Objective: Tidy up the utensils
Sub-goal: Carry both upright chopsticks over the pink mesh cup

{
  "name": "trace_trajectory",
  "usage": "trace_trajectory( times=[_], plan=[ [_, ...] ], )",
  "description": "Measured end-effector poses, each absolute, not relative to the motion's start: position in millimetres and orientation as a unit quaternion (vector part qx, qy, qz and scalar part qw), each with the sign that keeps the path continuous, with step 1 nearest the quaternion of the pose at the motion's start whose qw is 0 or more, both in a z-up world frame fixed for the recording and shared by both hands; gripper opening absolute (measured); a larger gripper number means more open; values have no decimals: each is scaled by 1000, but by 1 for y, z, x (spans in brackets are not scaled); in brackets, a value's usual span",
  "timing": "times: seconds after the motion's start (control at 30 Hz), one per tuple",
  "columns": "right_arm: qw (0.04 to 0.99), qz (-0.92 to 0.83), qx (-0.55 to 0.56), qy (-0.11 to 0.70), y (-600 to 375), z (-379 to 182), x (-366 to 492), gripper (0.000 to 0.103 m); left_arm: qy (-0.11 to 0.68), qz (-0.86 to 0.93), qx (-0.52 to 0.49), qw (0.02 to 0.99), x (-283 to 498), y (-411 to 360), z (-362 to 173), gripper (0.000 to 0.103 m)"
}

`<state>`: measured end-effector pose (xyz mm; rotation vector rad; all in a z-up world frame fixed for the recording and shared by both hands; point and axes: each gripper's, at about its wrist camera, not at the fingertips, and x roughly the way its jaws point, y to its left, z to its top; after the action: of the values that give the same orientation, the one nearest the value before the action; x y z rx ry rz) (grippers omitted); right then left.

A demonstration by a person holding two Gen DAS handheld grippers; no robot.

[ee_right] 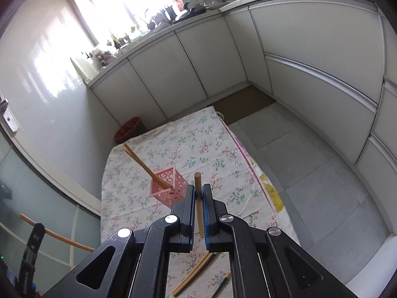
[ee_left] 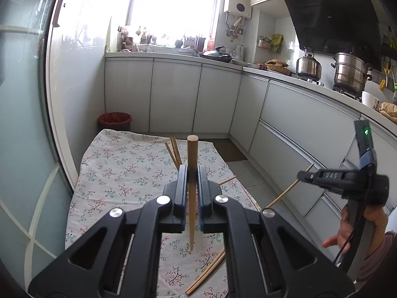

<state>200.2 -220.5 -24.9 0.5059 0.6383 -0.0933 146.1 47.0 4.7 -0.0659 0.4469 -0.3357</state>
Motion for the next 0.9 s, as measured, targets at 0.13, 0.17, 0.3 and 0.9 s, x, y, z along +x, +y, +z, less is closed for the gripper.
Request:
trace_trajectory(
  times=[0.13,0.17,0.3,0.9],
  plan=[
    [922,-48,254,286,-234,3,201,6,219,-170,-34,960,156,43,13,8],
    [924,-48,255,280,-237,11,202,6,218,-171,-35,960,158,41,14,8],
    [931,-50,255,255,-247,40,212,6,209,-173,-41,962,173,35,23,8],
    [946,6,218,241,-227,62,320,6,195,-148,-30,969,283,-7,6,8]
  ],
)
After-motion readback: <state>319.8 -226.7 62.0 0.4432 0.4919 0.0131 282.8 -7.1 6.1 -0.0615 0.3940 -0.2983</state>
